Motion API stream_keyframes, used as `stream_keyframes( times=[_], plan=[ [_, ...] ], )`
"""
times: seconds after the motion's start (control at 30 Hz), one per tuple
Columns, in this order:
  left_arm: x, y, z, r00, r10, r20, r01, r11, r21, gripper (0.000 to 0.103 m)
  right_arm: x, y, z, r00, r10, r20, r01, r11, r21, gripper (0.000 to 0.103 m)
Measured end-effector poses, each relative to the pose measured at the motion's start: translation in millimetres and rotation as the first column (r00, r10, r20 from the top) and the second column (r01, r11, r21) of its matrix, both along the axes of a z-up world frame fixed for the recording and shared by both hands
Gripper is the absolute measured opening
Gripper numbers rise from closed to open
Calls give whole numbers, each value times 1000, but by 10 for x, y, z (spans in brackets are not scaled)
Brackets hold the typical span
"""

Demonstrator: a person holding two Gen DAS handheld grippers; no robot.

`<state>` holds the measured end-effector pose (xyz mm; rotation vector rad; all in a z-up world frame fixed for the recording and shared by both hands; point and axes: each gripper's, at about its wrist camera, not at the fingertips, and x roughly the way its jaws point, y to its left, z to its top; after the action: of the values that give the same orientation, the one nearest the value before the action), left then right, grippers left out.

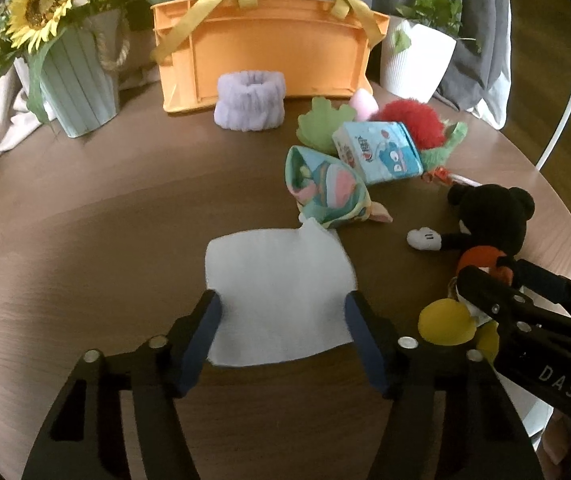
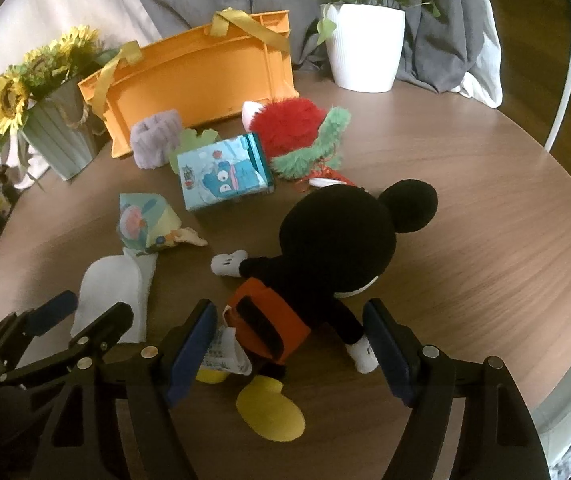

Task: Organize soft objects
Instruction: 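Grasp the white cloth with the left tool while the right tool grasps the Mickey plush, then carry the white cloth and Mickey plush over the orange crate with both tools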

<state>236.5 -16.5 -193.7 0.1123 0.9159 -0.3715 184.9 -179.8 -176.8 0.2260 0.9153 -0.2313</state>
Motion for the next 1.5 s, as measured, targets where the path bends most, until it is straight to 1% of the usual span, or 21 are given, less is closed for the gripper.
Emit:
stream_keyframes(
  times=[0.07,0.1,0.13,0.2,0.23,0.27,0.3,0.4,0.47,0.6,0.8,0.93,1.07,1.3,1.5],
  plan=[
    [4,-15,-11,1000,-5,10,5,1000,17,58,11,13,-8,1000,6,-1,-6,1000,-6,76],
    [9,-19,-14,1000,-5,12,4,1000,23,54,16,11,-14,1000,6,-5,-6,1000,-8,75],
    [7,-21,-14,1000,-3,18,2,999,32,50,24,8,-19,1000,6,-9,-6,1000,-9,71],
    [7,-22,-5,1000,-13,17,13,999,34,34,30,8,-22,1000,6,-14,-6,1000,-8,68],
    [13,-20,0,1000,-19,11,18,999,29,31,24,11,-20,1000,8,-15,-8,1000,-10,64],
    [14,-17,3,1000,-20,9,20,999,26,24,20,18,-17,1000,10,-16,-10,1000,-11,59],
    [16,-10,6,1000,-23,3,23,1000,19,17,15,29,-11,1000,12,-17,-12,1000,-12,56],
    [23,5,21,1000,-24,-12,24,1000,6,11,5,33,-3,1000,11,-21,-11,1000,2,52],
    [13,14,46,999,-26,-21,26,1000,-5,9,-9,27,16,1000,4,-24,-3,1000,14,51],
    [-45,19,124,999,-38,-24,38,999,-27,9,-71,40,75,1000,0,-25,1,1000,27,50],
    [-98,28,319,999,-51,-5,51,997,-65,9,-143,45,212,1000,1,-19,0,999,42,49],
    [-117,37,473,997,-66,30,69,995,-79,9,-170,51,344,1000,-2,-4,2,999,36,49],
    [-100,78,624,995,-72,63,78,992,-95,9,-189,82,502,999,-12,31,12,1000,14,48],
    [-5,182,925,987,-83,137,100,987,-125,9,-134,174,833,992,-18,123,22,999,-31,48],
    [53,269,1117,978,-79,192,107,985,-136,9,-82,253,1006,982,-22,186,29,999,-31,48]
  ],
)
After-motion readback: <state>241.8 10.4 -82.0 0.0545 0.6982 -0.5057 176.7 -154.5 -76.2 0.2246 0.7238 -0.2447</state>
